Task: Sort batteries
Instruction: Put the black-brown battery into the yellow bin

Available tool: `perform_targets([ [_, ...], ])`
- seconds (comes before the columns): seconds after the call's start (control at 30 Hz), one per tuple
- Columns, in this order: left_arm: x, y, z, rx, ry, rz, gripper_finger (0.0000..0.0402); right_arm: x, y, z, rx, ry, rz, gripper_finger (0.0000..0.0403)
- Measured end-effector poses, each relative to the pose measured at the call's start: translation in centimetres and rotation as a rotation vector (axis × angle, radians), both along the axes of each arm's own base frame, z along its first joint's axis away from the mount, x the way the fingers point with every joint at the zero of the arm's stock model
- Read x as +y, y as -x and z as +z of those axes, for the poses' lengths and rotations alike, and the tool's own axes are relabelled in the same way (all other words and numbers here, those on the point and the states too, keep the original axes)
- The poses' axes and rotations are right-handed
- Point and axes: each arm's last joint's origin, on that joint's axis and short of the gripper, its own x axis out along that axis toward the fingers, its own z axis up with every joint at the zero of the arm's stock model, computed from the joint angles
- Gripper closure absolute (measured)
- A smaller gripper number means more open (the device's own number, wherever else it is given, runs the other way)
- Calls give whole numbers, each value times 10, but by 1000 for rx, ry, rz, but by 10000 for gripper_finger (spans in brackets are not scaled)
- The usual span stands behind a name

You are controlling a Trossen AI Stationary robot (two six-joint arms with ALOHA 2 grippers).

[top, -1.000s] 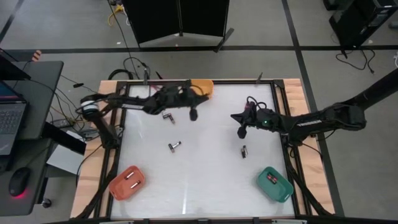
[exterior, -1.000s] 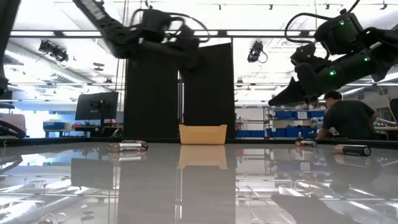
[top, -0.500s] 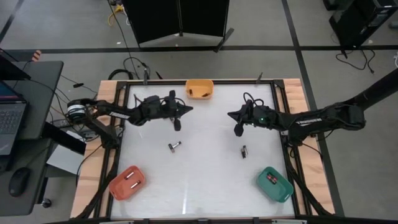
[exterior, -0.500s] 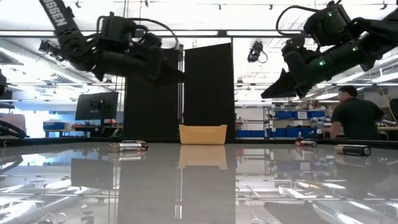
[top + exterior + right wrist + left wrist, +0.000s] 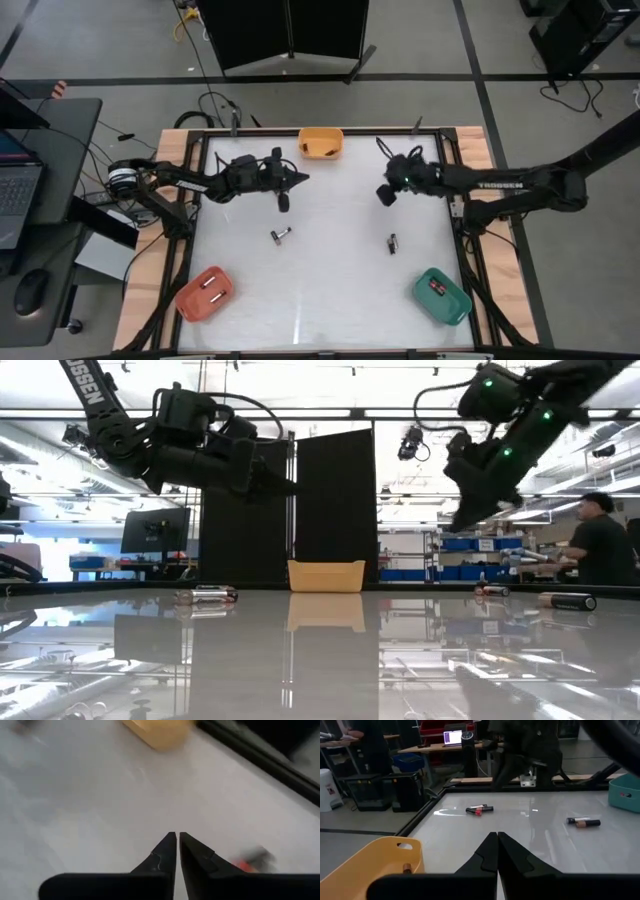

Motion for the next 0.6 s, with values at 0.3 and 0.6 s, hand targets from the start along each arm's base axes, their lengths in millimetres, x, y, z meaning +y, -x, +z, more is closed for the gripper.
perform_targets([
  [0.3,0,0,-5,59,-32,-9,392,-39,29,13,104,-176,-227,302],
  [0.6,0,0,-5,61,-31,-12,392,-59,44,8,115,-238,-292,250],
])
